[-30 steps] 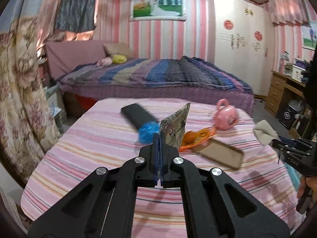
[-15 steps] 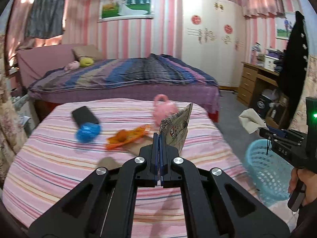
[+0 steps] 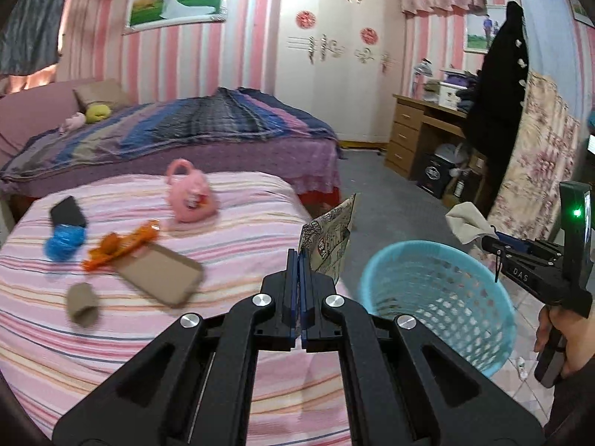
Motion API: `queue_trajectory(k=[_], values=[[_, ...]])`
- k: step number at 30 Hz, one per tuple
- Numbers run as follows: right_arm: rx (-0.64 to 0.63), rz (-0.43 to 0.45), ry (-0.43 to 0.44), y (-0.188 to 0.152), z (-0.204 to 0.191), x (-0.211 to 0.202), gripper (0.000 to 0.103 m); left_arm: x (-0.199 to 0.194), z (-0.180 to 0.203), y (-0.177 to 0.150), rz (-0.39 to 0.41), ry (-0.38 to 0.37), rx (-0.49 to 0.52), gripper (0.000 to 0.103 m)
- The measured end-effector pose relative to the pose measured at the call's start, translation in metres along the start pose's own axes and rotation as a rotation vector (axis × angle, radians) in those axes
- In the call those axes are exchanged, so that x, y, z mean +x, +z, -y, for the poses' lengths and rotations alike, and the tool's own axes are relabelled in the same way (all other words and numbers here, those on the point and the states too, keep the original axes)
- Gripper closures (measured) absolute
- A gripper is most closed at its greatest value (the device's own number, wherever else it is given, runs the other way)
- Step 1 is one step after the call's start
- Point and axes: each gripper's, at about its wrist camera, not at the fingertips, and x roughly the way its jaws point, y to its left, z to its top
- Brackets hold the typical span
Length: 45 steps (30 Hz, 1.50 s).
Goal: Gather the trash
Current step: 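Carry the snack bag and grey cloth over the blue basket, then open the left gripper to drop the bag while the right drops the cloth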
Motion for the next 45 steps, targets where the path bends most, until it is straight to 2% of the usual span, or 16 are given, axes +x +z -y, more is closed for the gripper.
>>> queue_trajectory(k=[9,15,17,18,19,25,30,32,34,38,43,45], values=[[0.046,-0.034,-0.011,-0.024,0.061,-0.007,0.08,0.036,0.063,-0.011,-0.062,-0.101,0.054,0.103],[0.052,-0.058,-0.018,-0.029,0.066,0.002,0.08,0.06,0.081,-0.019,-0.102,-0.12,0.073,0.101],[0.045,-0.064,-0.015,-0.029,0.064,0.003,0.08,0.067,0.08,-0.019,-0.115,-0.107,0.079,0.081],[0.045,-0.064,-0.015,-0.029,0.063,0.004,0.08,0.069,0.078,-0.019,-0.116,-0.094,0.076,0.059],[0.044,-0.066,-0.013,-0.03,0.062,0.005,0.079,0.07,0.075,-0.018,-0.11,-0.081,0.07,0.044],[0.034,-0.071,0.002,-0.032,0.058,0.01,0.079,0.072,0.058,-0.01,-0.078,-0.027,0.057,0.016],[0.056,-0.063,0.027,-0.03,0.051,0.01,0.078,0.068,0.041,-0.006,-0.056,0.007,0.043,0.009],[0.062,-0.058,0.028,-0.028,0.05,0.009,0.067,0.065,0.036,-0.007,-0.048,0.024,0.035,0.007],[0.06,-0.042,0.017,-0.026,0.043,0.007,0.031,0.062,0.027,-0.006,-0.042,0.035,0.025,0.006],[0.068,-0.047,0.007,-0.022,0.033,0.011,0.026,0.056,0.01,-0.004,-0.039,0.057,0.016,0.006],[0.078,-0.037,-0.003,-0.014,0.017,0.011,0.016,0.042,-0.015,-0.002,-0.016,0.101,0.016,0.006],[0.077,-0.039,-0.003,-0.013,0.011,0.013,0.015,0.036,-0.028,0.0,-0.008,0.114,0.013,0.006]])
